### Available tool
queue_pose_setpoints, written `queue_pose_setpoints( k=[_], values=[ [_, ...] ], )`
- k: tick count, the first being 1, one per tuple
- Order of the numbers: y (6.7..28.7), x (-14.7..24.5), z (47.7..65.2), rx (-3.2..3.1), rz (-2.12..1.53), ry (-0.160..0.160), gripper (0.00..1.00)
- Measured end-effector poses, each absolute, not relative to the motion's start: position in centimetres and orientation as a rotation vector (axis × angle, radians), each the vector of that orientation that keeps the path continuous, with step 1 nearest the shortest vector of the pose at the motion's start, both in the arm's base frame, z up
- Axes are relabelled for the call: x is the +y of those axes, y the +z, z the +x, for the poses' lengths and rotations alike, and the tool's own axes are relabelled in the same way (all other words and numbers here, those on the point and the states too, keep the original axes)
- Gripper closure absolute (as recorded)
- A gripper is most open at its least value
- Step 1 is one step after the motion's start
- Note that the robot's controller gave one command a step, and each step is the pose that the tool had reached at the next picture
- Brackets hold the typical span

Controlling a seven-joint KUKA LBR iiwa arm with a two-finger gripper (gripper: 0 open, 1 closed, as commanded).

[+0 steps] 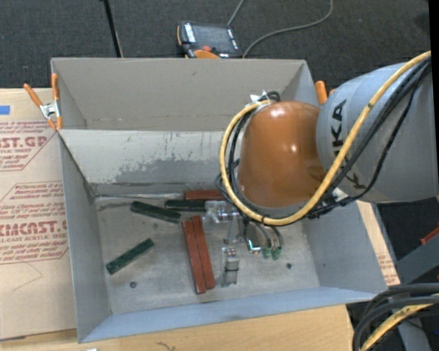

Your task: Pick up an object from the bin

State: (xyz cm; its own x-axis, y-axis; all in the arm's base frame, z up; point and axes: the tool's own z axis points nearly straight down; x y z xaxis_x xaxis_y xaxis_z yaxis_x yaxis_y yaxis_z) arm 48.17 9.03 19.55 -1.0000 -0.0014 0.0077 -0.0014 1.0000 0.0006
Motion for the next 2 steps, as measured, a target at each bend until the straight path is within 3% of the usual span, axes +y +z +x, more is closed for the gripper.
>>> queue_pose_setpoints(
  k=[1, 2],
  values=[
    [6.94, 8.7, 50.02, -3.067, 0.69, -0.002, 0.0],
    [7.08, 8.7, 49.81, -3.057, 0.686, -0.003, 1.0]
  ],
)
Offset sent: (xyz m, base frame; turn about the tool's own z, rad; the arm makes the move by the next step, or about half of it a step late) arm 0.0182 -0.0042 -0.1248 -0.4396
